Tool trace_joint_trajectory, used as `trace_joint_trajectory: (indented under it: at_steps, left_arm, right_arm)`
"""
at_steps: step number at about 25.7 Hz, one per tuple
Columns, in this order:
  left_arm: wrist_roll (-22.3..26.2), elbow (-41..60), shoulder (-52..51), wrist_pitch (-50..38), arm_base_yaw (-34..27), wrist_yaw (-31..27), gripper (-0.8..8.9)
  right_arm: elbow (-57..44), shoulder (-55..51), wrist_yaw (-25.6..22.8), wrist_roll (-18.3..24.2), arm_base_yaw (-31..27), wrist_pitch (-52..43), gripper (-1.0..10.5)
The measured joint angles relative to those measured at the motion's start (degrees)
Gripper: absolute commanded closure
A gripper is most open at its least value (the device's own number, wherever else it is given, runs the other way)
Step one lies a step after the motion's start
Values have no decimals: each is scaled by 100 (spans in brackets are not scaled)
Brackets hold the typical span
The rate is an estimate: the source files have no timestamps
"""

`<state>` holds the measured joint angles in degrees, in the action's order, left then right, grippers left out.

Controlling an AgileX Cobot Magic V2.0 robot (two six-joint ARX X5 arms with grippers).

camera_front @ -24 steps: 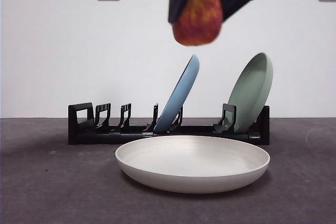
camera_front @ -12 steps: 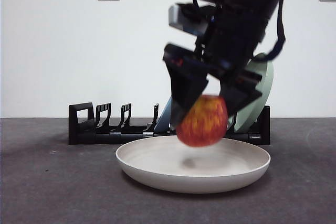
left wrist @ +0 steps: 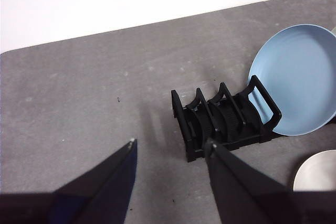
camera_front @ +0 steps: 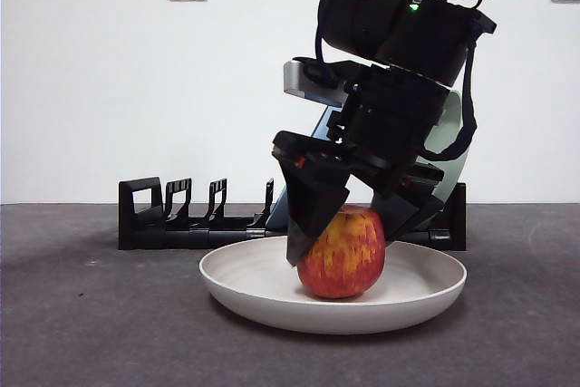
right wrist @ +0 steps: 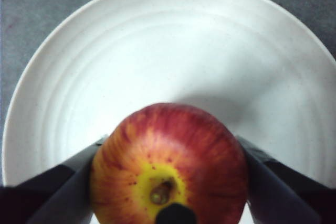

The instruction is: Take the yellow plate from the plate rack,put the plate on the table,take the apple from the table,put the apple in the plate

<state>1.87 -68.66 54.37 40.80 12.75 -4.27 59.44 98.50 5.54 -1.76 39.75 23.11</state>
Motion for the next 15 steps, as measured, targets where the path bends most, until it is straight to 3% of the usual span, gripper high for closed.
trace_joint_trajectory:
  at_steps: [5, 11, 15]
  left_arm:
    - [0, 0, 0, 0, 2, 0, 593]
    - [0, 0, 0, 0, 0, 0, 593]
    - [0, 0, 0, 0, 2, 0, 593]
  right_arm:
    - [2, 13, 4, -2, 0, -7, 931]
    - [2, 13, 2, -4, 0, -11, 474]
    - [2, 13, 2, -39, 0, -31, 471]
